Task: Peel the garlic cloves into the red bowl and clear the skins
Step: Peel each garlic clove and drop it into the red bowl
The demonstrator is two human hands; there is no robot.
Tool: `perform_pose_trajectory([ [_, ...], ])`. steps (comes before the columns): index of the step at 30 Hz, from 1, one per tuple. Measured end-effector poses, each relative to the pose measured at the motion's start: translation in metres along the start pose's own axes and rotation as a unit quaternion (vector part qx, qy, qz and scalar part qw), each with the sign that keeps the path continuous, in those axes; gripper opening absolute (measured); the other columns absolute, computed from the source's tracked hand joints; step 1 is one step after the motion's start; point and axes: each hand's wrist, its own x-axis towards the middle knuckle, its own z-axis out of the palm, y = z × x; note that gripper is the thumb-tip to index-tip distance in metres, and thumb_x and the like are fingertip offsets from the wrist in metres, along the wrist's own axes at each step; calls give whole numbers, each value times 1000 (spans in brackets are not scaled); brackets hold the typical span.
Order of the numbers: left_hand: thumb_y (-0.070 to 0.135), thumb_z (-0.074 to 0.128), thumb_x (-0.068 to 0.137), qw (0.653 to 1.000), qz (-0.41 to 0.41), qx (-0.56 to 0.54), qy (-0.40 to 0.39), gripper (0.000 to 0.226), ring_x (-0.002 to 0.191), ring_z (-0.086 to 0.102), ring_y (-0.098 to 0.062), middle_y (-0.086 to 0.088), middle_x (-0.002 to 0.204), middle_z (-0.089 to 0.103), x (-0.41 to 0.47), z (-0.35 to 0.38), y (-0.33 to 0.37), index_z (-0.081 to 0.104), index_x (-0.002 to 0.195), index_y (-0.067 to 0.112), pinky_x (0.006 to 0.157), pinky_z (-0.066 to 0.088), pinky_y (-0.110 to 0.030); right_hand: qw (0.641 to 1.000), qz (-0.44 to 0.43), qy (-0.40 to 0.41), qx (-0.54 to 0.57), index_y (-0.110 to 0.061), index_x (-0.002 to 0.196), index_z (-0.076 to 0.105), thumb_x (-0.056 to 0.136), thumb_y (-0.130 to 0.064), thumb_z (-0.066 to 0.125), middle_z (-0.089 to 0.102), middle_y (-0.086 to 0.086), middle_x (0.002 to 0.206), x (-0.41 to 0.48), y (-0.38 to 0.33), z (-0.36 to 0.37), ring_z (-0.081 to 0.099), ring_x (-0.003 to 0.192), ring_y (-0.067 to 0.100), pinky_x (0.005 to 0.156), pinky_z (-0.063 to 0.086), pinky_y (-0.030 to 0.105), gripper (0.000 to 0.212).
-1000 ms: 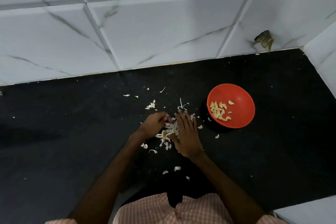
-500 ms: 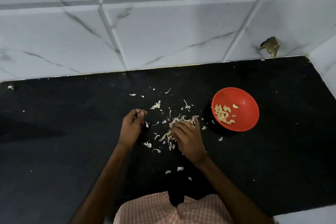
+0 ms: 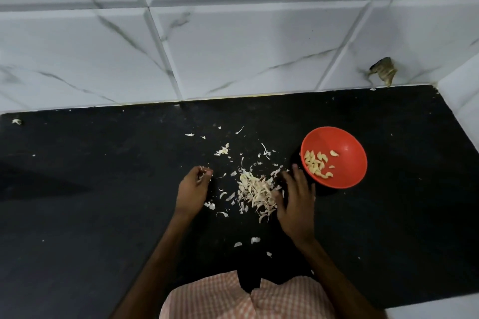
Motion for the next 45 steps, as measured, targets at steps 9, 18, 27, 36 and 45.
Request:
perform_pose_trajectory([
  [9,25,47,105,955,87,278,-45,49,104,64,-35,-17,116,67,44,37,23,35,153,18,86,52,-45,971,-14,-157,180,-17,162,12,105,-50,36,-2,-9,169,1,-45,17,-6,154,2,127,8,32,70],
  [18,29,62,99,966,122,165,-155,10,89,67,-1,16,97,72,-5,23,-1,72,101,26,79,52,-26,969,61,-54,234,-17,156,34,108,-26,42,10,2,169,68,-43,-1,12,153,8,120,30,33,49],
  [27,44,70,91,920,77,349,-163,48,112,63,-10,21,131,61,-34,-20,-23,50,133,34,89,51,-37,980,-139,-133,60,-6,121,69,90,9,62,66,8,122,68,-48,-2,58,116,21,98,45,23,35],
  [36,39,67,93,943,111,288,-123,11,93,64,-10,19,95,64,-44,-6,-41,64,96,29,71,47,-30,970,-53,-64,226,-12,132,64,94,-12,70,60,-2,138,-3,-12,-29,53,131,8,112,43,33,39],
  [45,56,73,82,875,147,383,-257,58,105,66,-17,9,120,67,-46,15,-34,43,125,31,82,47,-31,944,-275,-171,62,-16,144,50,92,-58,61,39,10,153,-65,-18,-3,27,144,20,114,36,34,67],
])
